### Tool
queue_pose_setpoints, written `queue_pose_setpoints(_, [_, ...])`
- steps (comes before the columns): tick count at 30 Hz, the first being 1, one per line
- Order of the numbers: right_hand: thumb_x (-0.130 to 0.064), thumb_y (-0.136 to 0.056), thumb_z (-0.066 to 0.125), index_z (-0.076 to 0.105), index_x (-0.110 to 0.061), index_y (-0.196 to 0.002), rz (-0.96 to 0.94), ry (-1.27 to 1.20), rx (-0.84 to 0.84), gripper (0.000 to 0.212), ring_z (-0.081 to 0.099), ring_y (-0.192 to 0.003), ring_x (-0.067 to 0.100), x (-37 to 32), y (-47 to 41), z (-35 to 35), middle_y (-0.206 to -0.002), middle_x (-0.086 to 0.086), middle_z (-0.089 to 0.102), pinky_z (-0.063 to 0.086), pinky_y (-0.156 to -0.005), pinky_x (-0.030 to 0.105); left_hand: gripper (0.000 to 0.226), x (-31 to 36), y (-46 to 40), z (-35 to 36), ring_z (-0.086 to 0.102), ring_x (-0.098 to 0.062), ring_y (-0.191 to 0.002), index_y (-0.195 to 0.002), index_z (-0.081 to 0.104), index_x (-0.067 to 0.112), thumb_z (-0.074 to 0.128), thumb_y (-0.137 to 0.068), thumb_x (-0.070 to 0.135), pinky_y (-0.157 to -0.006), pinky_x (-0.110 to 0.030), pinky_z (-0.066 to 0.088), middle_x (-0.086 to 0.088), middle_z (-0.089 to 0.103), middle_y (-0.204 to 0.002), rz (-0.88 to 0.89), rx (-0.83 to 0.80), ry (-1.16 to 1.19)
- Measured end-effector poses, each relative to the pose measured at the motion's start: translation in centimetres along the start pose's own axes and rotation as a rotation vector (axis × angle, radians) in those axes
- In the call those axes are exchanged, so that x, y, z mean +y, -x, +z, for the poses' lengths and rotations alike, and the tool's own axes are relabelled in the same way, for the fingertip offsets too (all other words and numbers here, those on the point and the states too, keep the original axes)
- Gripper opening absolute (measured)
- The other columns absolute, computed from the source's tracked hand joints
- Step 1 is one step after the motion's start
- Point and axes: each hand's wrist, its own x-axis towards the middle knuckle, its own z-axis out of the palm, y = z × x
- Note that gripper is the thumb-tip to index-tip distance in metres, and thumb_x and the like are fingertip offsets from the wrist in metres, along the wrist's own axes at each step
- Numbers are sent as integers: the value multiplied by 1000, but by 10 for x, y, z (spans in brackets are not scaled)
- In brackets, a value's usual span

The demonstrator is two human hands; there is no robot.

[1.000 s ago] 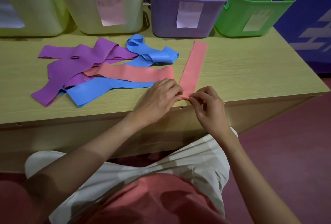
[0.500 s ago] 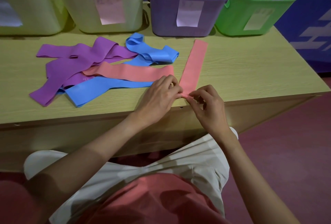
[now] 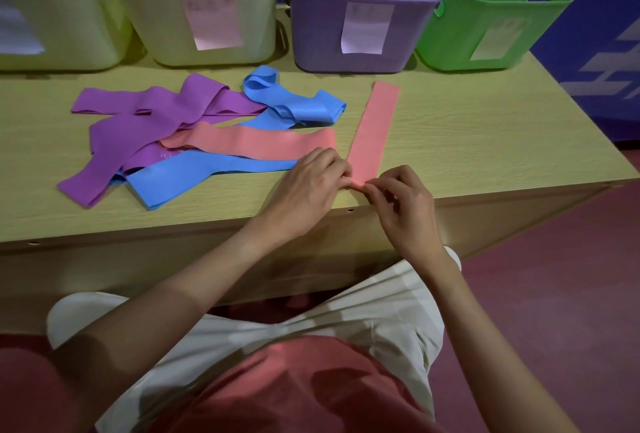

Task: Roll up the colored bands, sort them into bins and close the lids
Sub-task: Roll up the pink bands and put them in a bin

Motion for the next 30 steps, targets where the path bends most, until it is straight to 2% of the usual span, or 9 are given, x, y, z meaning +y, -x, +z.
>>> queue_pose_setpoints(4, [-12, -83, 74, 71, -9, -100, 20, -99, 0, 18, 52, -68, 7, -4, 1, -2, -85, 4, 59, 39, -64, 10, 11, 2, 2, -6, 51, -17, -90, -98, 62, 4, 58, -94, 14, -77, -29, 42, -5, 56, -93, -74, -16, 106])
queue_pose_setpoints(8, [-12, -86, 69, 68, -10, -100, 21, -207, 7, 15, 57, -71, 14, -16, -3, -8, -84, 3, 61, 43, -64, 19, 9, 0, 2, -21, 51, -14, -86, -95, 64, 7, 57, -95, 13, -76, -21, 37, -2, 57, -91, -145, -42, 226])
queue_pose_setpoints(13, [-8, -89, 67, 68, -10, -96, 18, -328, 69, 8, 58, -84, 13, -40, -18, -13, -93, 2, 62, 43, -67, 21, 9, 10, -5, -50, 47, 4, -77, -100, 59, 9, 53, -97, 15, -69, -11, 35, 15, 49, -84, -227, 42, 378])
queue_pose_setpoints(15, [-3, -89, 65, 68, -6, -98, 32, -409, 121, 10, 60, -83, 12, -51, -27, -14, -93, 4, 66, 45, -68, 24, 9, 15, -9, -59, 49, -1, -76, -102, 57, 9, 51, -97, 14, -69, -12, 36, 10, 52, -86, -226, 114, 428])
queue_pose_setpoints(18, [-1, -89, 64, 67, -2, -100, 57, -555, 212, 12, 59, -79, 13, -68, -40, -18, -92, 8, 68, 48, -69, 28, 13, 21, -16, -70, 55, -10, -85, -101, 58, 5, 51, -98, 15, -75, -22, 45, 0, 59, -95, -227, 219, 505])
queue_pose_setpoints(20, [-3, -90, 63, 68, -5, -97, 53, -604, 251, 9, 59, -77, 17, -77, -47, -22, -89, 5, 68, 47, -68, 30, 15, 23, -21, -77, 57, -14, -89, -102, 60, 7, 52, -97, 18, -80, -28, 48, 0, 61, -98, -230, 269, 530])
queue_pose_setpoints(24, [-6, -90, 64, 69, -9, -93, 52, -676, 273, 7, 59, -75, 18, -92, -62, -30, -83, 2, 68, 48, -68, 32, 11, 23, -28, -95, 58, -21, -84, -102, 62, 14, 57, -95, 19, -78, -39, 50, -3, 63, -95, -189, 345, 549])
queue_pose_setpoints(27, [-7, -90, 64, 70, -9, -93, 22, -708, 274, 7, 62, -76, 16, -101, -69, -35, -82, 2, 69, 50, -69, 33, 8, 25, -31, -108, 59, -20, -82, -98, 63, 11, 57, -94, 15, -76, -36, 49, -4, 64, -92, -166, 406, 501])
queue_pose_setpoints(30, [-7, -89, 64, 69, -10, -90, 11, -736, 254, 6, 60, -75, 9, -110, -75, -36, -79, -2, 67, 49, -69, 26, 8, 27, -30, -119, 59, -17, -83, -95, 64, 9, 57, -94, 12, -75, -33, 49, -3, 64, -90, -159, 444, 445])
